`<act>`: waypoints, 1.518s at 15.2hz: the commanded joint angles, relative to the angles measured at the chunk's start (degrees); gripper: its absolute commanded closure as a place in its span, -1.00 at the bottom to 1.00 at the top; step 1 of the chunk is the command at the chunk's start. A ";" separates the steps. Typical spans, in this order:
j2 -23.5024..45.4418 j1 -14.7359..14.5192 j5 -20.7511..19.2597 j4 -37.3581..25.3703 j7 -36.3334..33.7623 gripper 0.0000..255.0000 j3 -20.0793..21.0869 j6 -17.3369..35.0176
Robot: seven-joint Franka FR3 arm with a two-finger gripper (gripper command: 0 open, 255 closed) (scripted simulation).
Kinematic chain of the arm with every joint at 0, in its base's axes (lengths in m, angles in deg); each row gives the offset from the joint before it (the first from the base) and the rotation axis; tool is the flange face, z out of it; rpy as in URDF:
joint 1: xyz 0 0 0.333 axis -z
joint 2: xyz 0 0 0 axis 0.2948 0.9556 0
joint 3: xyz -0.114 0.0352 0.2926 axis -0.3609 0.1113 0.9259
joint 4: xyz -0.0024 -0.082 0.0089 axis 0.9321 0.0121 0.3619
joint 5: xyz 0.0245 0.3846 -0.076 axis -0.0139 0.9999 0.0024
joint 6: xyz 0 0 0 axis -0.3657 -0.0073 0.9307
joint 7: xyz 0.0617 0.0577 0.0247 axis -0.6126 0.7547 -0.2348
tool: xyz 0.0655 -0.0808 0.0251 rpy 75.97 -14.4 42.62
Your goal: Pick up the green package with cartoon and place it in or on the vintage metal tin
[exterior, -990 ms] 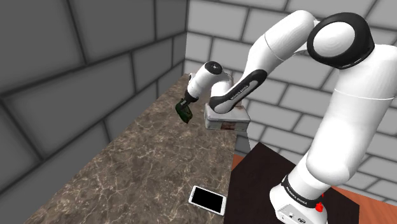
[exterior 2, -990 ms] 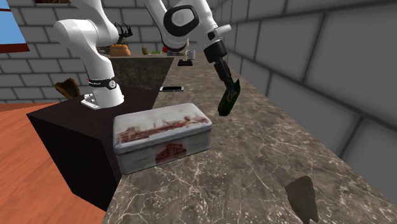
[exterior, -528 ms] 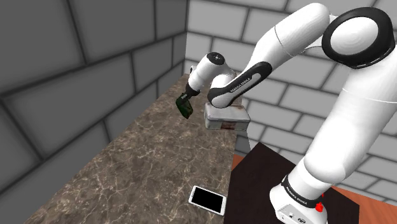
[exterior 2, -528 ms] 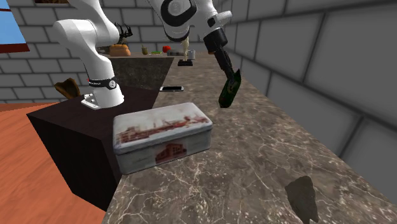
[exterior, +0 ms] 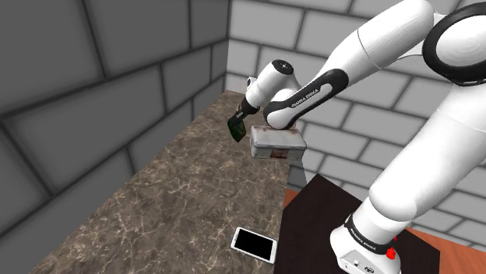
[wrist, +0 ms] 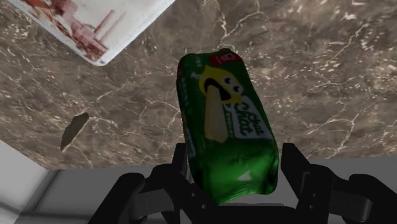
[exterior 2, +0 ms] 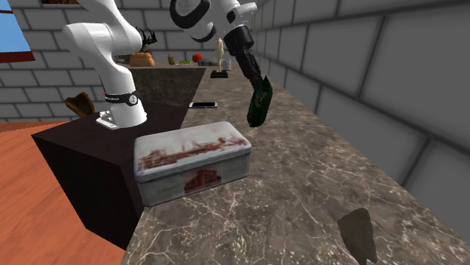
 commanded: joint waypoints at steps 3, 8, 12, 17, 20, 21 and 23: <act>-5.03 0.27 12.95 7.28 14.79 1.00 -2.61 3.09; -11.09 -7.21 27.83 14.52 33.52 1.00 -14.16 4.29; -15.92 -11.58 32.54 19.04 43.81 1.00 -23.86 3.96; -21.93 -12.36 33.03 23.25 53.59 1.00 -33.77 2.21; -23.36 -12.82 33.09 24.60 57.78 1.00 -38.28 2.21; -22.58 -14.20 33.80 24.77 58.50 1.00 -39.52 3.32; -21.03 -17.55 35.40 25.06 60.10 1.00 -42.55 5.56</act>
